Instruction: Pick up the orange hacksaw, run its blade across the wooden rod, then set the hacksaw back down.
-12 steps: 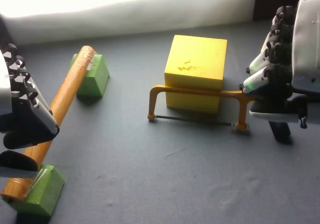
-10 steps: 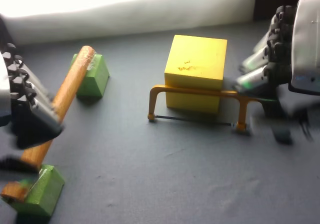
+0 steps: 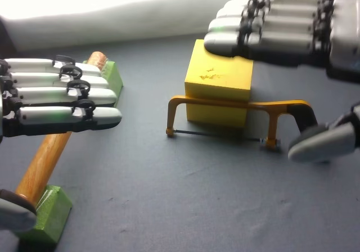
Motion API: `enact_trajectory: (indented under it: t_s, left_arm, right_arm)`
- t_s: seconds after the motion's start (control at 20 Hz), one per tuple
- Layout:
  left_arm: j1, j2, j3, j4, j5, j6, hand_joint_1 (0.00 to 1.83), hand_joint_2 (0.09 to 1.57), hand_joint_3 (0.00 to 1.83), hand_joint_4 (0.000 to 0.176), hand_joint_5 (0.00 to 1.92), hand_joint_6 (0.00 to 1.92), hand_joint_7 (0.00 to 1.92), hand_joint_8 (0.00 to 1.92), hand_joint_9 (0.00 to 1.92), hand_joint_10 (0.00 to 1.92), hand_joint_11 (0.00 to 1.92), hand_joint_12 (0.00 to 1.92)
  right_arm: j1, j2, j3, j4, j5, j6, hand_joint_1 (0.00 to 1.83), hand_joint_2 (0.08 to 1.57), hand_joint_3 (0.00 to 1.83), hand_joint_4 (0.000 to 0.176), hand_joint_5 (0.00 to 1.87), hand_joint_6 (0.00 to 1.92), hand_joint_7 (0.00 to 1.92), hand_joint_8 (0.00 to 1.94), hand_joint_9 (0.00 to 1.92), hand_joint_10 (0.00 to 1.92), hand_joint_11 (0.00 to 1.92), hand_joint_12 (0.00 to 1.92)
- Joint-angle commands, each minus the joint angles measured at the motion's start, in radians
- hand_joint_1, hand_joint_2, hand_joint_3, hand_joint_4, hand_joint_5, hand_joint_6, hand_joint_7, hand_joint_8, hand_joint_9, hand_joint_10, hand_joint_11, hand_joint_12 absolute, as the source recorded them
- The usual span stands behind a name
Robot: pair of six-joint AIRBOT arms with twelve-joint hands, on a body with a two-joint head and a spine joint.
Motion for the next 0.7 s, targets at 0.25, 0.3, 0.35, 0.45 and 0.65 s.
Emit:
enact_trajectory:
  t_s: [0.25, 0.3, 0.35, 0.45, 0.65]
  left_arm:
    - [0.015, 0.010, 0.072, -0.040, -0.157, -0.010, 0.00, 1.16, 0.00, 0.000, 0.05, 0.00, 0.04, 0.00, 0.03, 0.00, 0.01, 0.06]
    - [0.022, 0.010, 0.085, -0.040, -0.189, -0.010, 0.00, 1.16, 0.00, 0.000, 0.05, 0.00, 0.04, 0.00, 0.03, 0.00, 0.01, 0.06]
    - [0.033, 0.010, 0.096, -0.040, -0.226, -0.008, 0.00, 1.17, 0.00, 0.000, 0.05, 0.00, 0.04, 0.00, 0.03, 0.00, 0.00, 0.06]
    - [0.059, 0.010, 0.126, -0.036, -0.300, -0.005, 0.00, 1.17, 0.00, 0.000, 0.07, 0.01, 0.06, 0.01, 0.06, 0.01, 0.04, 0.08]
    - [0.084, 0.014, 0.150, -0.036, -0.325, 0.001, 0.00, 1.17, 0.00, 0.000, 0.06, 0.00, 0.06, 0.00, 0.06, 0.01, 0.03, 0.09]
  right_arm:
    - [-0.035, 0.041, -0.003, 0.348, -0.065, 0.207, 0.47, 1.06, 0.00, 0.000, 0.04, 0.00, 0.03, 0.00, 0.04, 0.00, 0.00, 0.19]
    - [-0.039, 0.047, -0.005, 0.363, -0.095, 0.254, 0.47, 1.06, 0.00, 0.000, 0.04, 0.00, 0.03, 0.00, 0.04, 0.00, 0.00, 0.19]
    - [-0.046, 0.052, -0.005, 0.384, -0.120, 0.291, 0.48, 1.09, 0.01, 0.000, 0.01, 0.00, 0.01, 0.00, 0.03, 0.00, 0.00, 0.23]
    - [-0.067, 0.069, -0.005, 0.396, -0.159, 0.382, 0.65, 1.08, 0.00, 0.000, 0.01, 0.00, 0.01, 0.00, 0.03, 0.00, 0.00, 0.23]
    - [-0.156, 0.095, -0.004, 0.405, -0.086, 0.482, 0.80, 1.10, 0.00, 0.000, 0.00, 0.00, 0.01, 0.00, 0.03, 0.00, 0.00, 0.26]
